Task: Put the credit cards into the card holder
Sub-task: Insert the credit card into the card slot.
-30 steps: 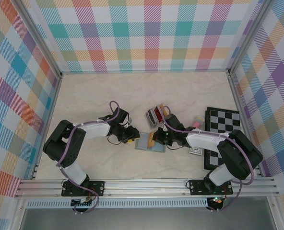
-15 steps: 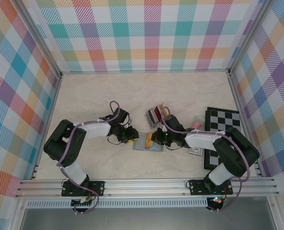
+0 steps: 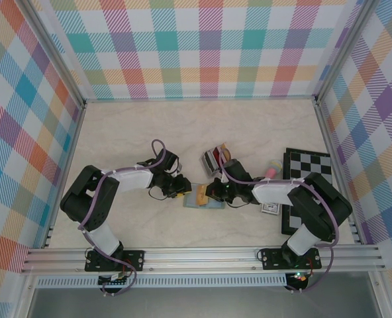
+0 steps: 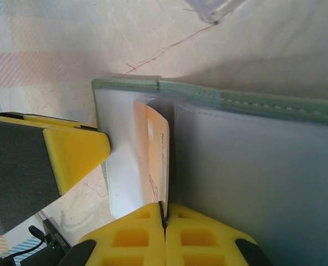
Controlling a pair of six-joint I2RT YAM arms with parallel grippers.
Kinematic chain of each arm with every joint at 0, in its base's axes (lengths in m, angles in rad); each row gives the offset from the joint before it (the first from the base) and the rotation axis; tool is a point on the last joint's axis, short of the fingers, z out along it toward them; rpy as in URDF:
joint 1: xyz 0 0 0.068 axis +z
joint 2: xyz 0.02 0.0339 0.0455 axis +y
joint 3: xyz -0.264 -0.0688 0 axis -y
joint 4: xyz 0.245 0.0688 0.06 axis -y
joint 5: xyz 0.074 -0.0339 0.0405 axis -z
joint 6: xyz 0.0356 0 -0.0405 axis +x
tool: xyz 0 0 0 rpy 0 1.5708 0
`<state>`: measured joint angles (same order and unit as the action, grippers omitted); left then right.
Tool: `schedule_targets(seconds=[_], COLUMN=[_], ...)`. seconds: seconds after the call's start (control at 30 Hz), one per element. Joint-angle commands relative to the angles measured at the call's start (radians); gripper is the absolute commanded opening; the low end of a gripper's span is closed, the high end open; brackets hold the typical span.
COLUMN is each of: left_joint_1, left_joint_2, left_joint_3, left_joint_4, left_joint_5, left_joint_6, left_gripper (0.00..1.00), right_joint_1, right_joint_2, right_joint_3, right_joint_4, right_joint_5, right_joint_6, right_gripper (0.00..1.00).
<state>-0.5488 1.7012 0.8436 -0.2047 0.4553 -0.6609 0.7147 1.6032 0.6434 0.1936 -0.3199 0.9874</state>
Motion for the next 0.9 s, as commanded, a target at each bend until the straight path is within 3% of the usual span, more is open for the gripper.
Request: schedule_targets(seconds=[0.0,0.2,0.5,0.87], left_joint_1=[-0.046,-0.046,-0.046,-0.046], left_joint_2=[0.043,0.041,0.041,0.038], left_joint_3=[0.001,0.001,0.001,0.004], left_joint_4=[0.019,0.018,0.014,0.018], left_joint_5=[0.024,0.02,0.018,0.026], left_joint_6=[0.004,0.004,0.01,0.009], left_gripper=[0.29,0.29,0.29,0.28], right_joint_1=[0.026,0.061,0.066,0.066], right_joint_2=[0.045,0.094,0.031,0.127], right_joint_3=[0.033,0.113,0.192,0.254], right_joint_4=[-0.039,-0.096,-0.378,-0.325], right_joint_5=[0.004,0.037,0.165,0.081], right_joint_6=[0.006,0.013,-0.084,-0.097], right_gripper=[0.07,0.13,0.27,0.13])
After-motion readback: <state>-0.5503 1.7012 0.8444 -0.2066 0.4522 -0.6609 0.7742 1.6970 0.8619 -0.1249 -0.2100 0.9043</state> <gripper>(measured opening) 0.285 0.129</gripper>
